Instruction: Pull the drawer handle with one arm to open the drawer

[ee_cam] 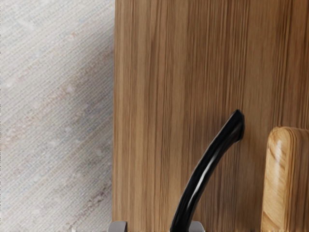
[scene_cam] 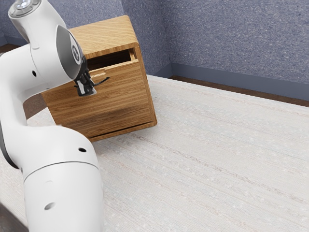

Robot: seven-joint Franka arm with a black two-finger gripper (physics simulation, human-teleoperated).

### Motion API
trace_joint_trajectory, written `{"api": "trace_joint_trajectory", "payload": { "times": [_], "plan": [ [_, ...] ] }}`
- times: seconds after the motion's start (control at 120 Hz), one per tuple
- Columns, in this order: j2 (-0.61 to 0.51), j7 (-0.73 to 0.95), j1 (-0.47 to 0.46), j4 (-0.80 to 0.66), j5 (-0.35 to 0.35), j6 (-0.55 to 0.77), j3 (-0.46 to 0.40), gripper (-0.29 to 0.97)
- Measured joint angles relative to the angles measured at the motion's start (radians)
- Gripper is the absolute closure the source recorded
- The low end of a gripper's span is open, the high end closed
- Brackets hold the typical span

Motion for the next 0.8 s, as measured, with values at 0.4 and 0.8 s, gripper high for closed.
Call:
{"api": "trace_joint_trajectory", "payload": {
  "times": [0.4,0.8],
  "plan": [
    [-0.005,-0.002,-0.037,-0.025,0.002,0.004,0.013,0.62],
    [-0.022,-0.004,-0.075,-0.063,0.002,0.004,0.043,0.62]
  ]
}}
